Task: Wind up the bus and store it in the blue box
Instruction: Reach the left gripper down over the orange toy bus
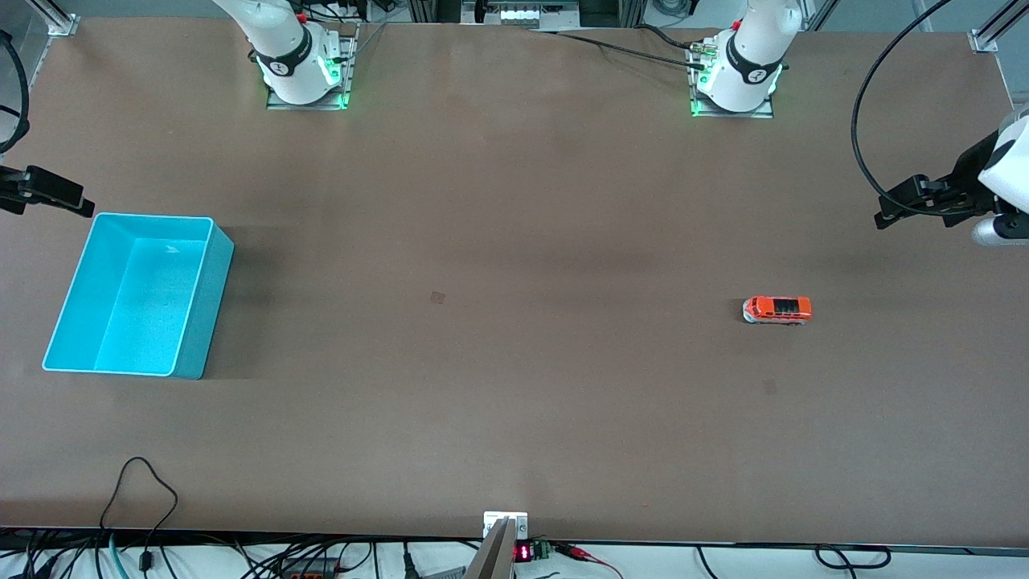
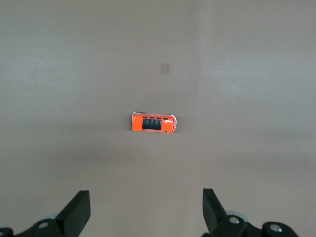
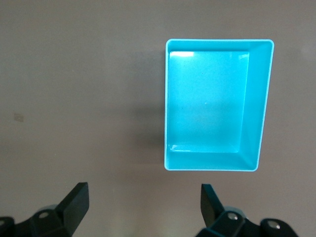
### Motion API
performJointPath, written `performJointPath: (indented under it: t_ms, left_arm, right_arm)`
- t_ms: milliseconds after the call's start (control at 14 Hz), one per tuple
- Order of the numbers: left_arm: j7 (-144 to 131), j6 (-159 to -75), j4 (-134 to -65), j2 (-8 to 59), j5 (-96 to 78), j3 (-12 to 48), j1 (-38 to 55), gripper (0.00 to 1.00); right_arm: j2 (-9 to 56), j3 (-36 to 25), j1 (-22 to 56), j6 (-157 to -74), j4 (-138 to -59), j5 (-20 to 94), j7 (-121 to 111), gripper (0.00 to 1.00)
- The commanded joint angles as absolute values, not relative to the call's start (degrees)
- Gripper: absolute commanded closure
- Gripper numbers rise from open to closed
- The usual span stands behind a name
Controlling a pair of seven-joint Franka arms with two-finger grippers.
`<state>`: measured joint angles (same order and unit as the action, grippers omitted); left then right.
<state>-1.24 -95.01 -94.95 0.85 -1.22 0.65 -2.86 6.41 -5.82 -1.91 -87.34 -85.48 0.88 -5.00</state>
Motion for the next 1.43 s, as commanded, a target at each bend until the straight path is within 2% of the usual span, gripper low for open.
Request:
performJointPath:
  t_ms: [0, 215, 573, 860, 1361]
  left_arm:
    - [-1.4, -95.5, -98.7, -2.4, -0.4, 1.0, -3.2, 0.0]
    - [-2.0, -95.1, -98.8, -2.1, -0.4, 1.2, -2.3, 0.0]
    - [-1.2, -93.7, -97.8, 3.7, -6.7, 1.9, -0.8, 0.0]
    - [-1.5, -94.2, -91.9, 11.0, -5.5, 2.1, 3.7, 0.0]
    - [4.4, -96.0, -94.3, 18.1, -5.3, 2.1, 1.9, 0.0]
  right_arm:
    - [6.2, -5.4, -2.2, -87.4, -85.5, 1.3, -4.4, 0.0]
    - [6.2, -5.5, -2.2, -87.4, -85.4, 1.3, -4.4, 0.0]
    - [6.2, -5.5, -2.2, -87.4, -85.5, 1.3, -4.4, 0.0]
    - [6.2, -5.4, -2.2, -87.4, -85.5, 1.3, -4.4, 0.0]
    - [6.2, -5.4, -2.2, -87.4, -85.4, 1.4, -4.4, 0.0]
